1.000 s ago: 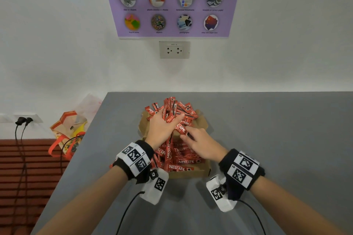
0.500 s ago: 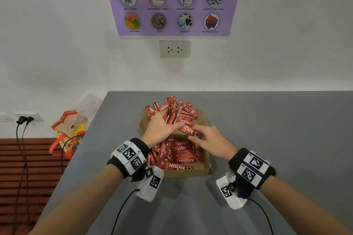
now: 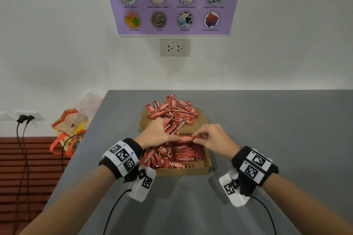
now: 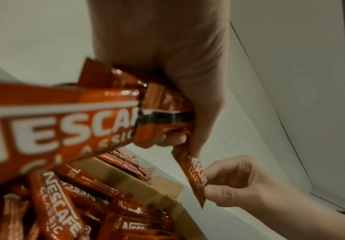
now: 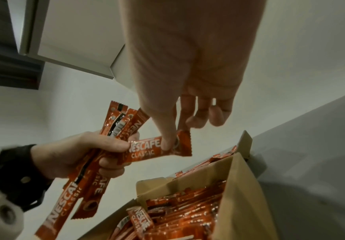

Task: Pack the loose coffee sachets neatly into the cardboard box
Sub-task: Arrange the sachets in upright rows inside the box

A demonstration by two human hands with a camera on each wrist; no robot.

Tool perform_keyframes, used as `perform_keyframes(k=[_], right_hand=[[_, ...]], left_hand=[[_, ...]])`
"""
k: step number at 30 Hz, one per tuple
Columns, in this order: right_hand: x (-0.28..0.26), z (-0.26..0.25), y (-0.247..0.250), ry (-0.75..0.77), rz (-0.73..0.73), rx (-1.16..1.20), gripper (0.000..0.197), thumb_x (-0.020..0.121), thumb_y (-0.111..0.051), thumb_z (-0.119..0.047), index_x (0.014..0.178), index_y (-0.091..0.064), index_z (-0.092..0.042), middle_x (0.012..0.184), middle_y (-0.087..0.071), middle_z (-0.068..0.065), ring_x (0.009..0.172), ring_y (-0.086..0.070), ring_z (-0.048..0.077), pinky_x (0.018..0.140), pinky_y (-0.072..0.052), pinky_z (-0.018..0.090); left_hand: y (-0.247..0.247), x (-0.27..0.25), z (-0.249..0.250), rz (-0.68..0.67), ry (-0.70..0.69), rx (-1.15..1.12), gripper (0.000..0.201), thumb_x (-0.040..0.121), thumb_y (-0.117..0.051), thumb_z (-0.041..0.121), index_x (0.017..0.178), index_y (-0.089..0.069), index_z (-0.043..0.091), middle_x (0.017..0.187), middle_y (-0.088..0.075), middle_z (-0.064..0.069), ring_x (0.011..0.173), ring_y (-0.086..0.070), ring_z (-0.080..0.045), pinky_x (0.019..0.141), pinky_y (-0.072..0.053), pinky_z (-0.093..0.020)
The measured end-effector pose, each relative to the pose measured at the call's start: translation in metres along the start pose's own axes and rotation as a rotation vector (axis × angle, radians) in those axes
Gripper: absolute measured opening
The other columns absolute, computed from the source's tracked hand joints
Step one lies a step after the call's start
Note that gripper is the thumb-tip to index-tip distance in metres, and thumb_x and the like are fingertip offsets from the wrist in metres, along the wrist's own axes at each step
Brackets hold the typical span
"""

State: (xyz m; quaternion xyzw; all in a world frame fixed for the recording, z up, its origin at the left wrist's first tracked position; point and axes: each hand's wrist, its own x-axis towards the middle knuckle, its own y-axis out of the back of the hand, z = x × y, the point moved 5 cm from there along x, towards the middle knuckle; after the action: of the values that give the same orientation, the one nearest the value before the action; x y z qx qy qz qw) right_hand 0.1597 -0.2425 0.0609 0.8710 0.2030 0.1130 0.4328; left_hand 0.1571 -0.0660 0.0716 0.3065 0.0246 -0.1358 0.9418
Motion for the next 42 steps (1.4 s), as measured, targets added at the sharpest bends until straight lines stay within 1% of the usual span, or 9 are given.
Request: perform_keyframes(k=[3,7,10,13,20,25,30,35,42], right_hand=[[-0.001,0.002,-0.007,-0.016,-0.077,-0.010,0.020,0.082,-0.071,-0.025,0.099,-0.074,-0.016,0.089,-0.068,-0.004,0.068,-0.050,-0.001,0.060,-0.036,0.009],[-0.006,0.003,-0.018,-0.022,-0.199,-0.087,0.023,0.084,-0.067,-0.027,0.104,-0.072,-0.017,0.088,-0.064,-0.006,0.074,-0.054,0.004,0.068,-0.046,0.018],[-0.009,0.007,-0.020,-0.044,-0.229,-0.138,0.021,0.085,-0.067,-0.028,0.104,-0.072,-0.020,0.089,-0.063,-0.006,0.078,-0.055,0.008,0.075,-0.048,0.025],[-0.012,0.010,-0.023,-0.070,-0.216,-0.131,0.016,0.080,-0.073,-0.026,0.095,-0.074,-0.019,0.089,-0.068,-0.004,0.079,-0.060,0.010,0.076,-0.051,0.027],[-0.012,0.016,-0.031,-0.096,-0.203,-0.234,0.013,0.076,-0.076,-0.027,0.086,-0.074,-0.020,0.095,-0.070,-0.004,0.085,-0.063,0.012,0.081,-0.053,0.030],[-0.012,0.017,-0.033,-0.077,-0.195,-0.262,0.010,0.074,-0.076,-0.021,0.081,-0.070,-0.017,0.090,-0.070,-0.004,0.083,-0.063,0.011,0.081,-0.052,0.030],[-0.012,0.015,-0.036,-0.032,-0.184,-0.356,0.011,0.076,-0.072,-0.024,0.075,-0.061,-0.024,0.086,-0.066,-0.008,0.083,-0.058,0.010,0.079,-0.047,0.029],[-0.010,0.014,-0.036,-0.004,-0.179,-0.417,0.021,0.076,-0.071,-0.030,0.078,-0.051,-0.024,0.081,-0.054,-0.012,0.086,-0.055,0.012,0.082,-0.045,0.034],[-0.009,0.020,-0.037,-0.020,-0.161,-0.362,0.036,0.075,-0.074,-0.039,0.085,-0.042,-0.024,0.081,-0.054,-0.012,0.079,-0.050,0.010,0.080,-0.044,0.034]], left_hand=[[-0.006,-0.001,-0.001,-0.065,-0.005,0.084,0.017,0.075,-0.075,0.014,0.080,-0.060,0.020,0.080,-0.066,0.007,0.065,-0.061,-0.003,0.062,-0.048,-0.015],[-0.025,-0.001,0.001,-0.156,-0.026,0.197,0.019,0.077,-0.071,0.008,0.079,-0.055,0.017,0.076,-0.062,0.007,0.058,-0.058,-0.003,0.052,-0.047,-0.014],[-0.034,0.000,-0.002,-0.165,-0.013,0.229,0.013,0.078,-0.070,0.009,0.085,-0.060,0.009,0.084,-0.067,-0.004,0.063,-0.063,-0.013,0.059,-0.055,-0.024],[-0.042,0.002,-0.005,-0.176,-0.029,0.305,0.011,0.076,-0.069,0.009,0.085,-0.063,0.004,0.085,-0.070,-0.010,0.068,-0.064,-0.022,0.062,-0.054,-0.030],[-0.057,0.011,-0.022,-0.229,-0.026,0.403,0.023,0.074,-0.073,0.017,0.095,-0.066,0.009,0.093,-0.070,-0.004,0.077,-0.066,-0.019,0.075,-0.056,-0.035],[-0.063,0.016,-0.030,-0.224,0.010,0.459,0.024,0.072,-0.074,0.019,0.091,-0.065,0.010,0.091,-0.069,-0.004,0.077,-0.066,-0.022,0.074,-0.056,-0.038],[-0.067,0.019,-0.036,-0.216,0.013,0.511,0.022,0.069,-0.073,0.018,0.088,-0.064,0.010,0.087,-0.069,-0.004,0.075,-0.065,-0.021,0.072,-0.057,-0.039],[-0.070,0.021,-0.040,-0.220,0.029,0.552,0.030,0.069,-0.074,0.017,0.095,-0.063,0.010,0.094,-0.068,-0.005,0.081,-0.065,-0.022,0.075,-0.057,-0.038],[-0.070,0.024,-0.042,-0.214,0.053,0.565,0.038,0.067,-0.078,0.020,0.100,-0.061,0.013,0.099,-0.066,-0.004,0.086,-0.064,-0.022,0.079,-0.056,-0.038]])
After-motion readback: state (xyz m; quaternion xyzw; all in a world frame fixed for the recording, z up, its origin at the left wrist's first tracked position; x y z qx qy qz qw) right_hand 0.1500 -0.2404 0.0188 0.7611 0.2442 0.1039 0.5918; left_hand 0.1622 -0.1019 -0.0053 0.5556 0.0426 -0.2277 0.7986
